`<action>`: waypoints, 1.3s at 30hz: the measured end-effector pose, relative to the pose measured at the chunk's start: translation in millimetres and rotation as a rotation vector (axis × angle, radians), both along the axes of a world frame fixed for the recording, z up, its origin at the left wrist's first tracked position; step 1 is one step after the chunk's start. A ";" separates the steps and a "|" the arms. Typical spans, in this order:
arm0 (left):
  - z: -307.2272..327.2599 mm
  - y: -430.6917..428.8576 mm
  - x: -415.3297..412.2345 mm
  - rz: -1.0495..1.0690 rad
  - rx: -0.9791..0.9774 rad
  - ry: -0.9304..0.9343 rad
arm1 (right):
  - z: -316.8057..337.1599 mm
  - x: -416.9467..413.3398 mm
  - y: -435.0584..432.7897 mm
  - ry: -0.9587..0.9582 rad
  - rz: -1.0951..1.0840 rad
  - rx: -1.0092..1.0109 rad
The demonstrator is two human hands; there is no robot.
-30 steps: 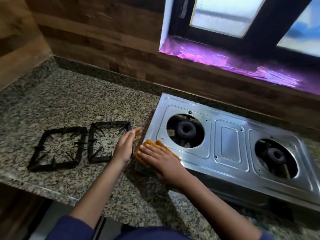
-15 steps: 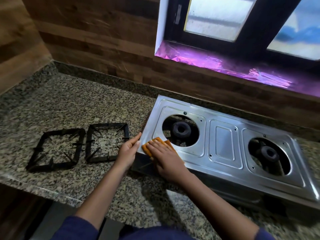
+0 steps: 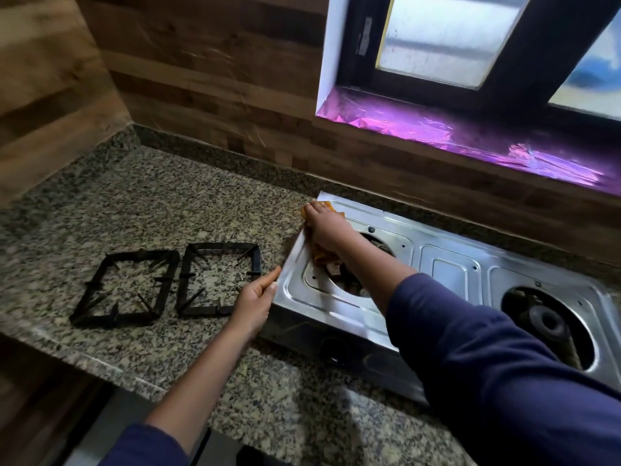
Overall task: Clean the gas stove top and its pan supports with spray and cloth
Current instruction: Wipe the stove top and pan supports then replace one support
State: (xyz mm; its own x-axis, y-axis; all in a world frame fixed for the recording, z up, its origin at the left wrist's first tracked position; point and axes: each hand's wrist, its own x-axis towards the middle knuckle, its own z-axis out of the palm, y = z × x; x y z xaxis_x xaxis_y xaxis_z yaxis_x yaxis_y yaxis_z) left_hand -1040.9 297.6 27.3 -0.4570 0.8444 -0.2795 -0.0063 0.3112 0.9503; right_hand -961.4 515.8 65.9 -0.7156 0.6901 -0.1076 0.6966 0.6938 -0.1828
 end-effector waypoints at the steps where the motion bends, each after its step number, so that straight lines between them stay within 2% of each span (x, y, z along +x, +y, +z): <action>1: -0.4 0.0 -0.9 -0.005 0.002 -0.006 | -0.2 2.9 9.5 0.033 -0.011 0.004; 7: -1.2 -1.5 -1.5 -0.005 0.000 0.010 | -9.9 55.1 56.2 0.173 -0.176 -0.005; 11: -1.6 -2.3 3.7 0.028 0.002 0.022 | -14.3 93.9 56.0 0.319 -0.285 -0.048; 17: 2.8 -2.7 10.9 0.077 -0.001 0.028 | -14.0 151.1 -5.9 0.458 -0.350 -0.066; 22: 6.0 -3.9 17.8 0.120 -0.006 0.028 | -31.5 155.3 -75.5 0.560 -0.487 -0.074; 25: 12.1 -5.0 20.7 0.139 -0.019 0.031 | -33.1 145.9 -99.4 0.539 -0.542 -0.028; 29: 16.3 -7.2 13.4 0.110 -0.036 -0.005 | -21.8 120.3 -114.2 0.391 -0.634 -0.011; 33: 8.8 -6.7 2.7 0.076 -0.024 -0.052 | -15.1 87.1 -123.7 0.375 -0.747 -0.042; 39: -8.4 -11.7 -18.3 -0.066 0.000 -0.093 | -6.4 7.4 -140.2 0.347 -0.730 -0.023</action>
State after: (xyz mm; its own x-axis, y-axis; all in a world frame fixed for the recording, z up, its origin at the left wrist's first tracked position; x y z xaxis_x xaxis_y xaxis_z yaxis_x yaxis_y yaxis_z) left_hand -1059.2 285.9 18.9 -0.3722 0.8718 -0.3184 -0.0735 0.3143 0.9465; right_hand -954.0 375.6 59.5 -0.0808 0.9966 0.0180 0.8734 0.0795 -0.4804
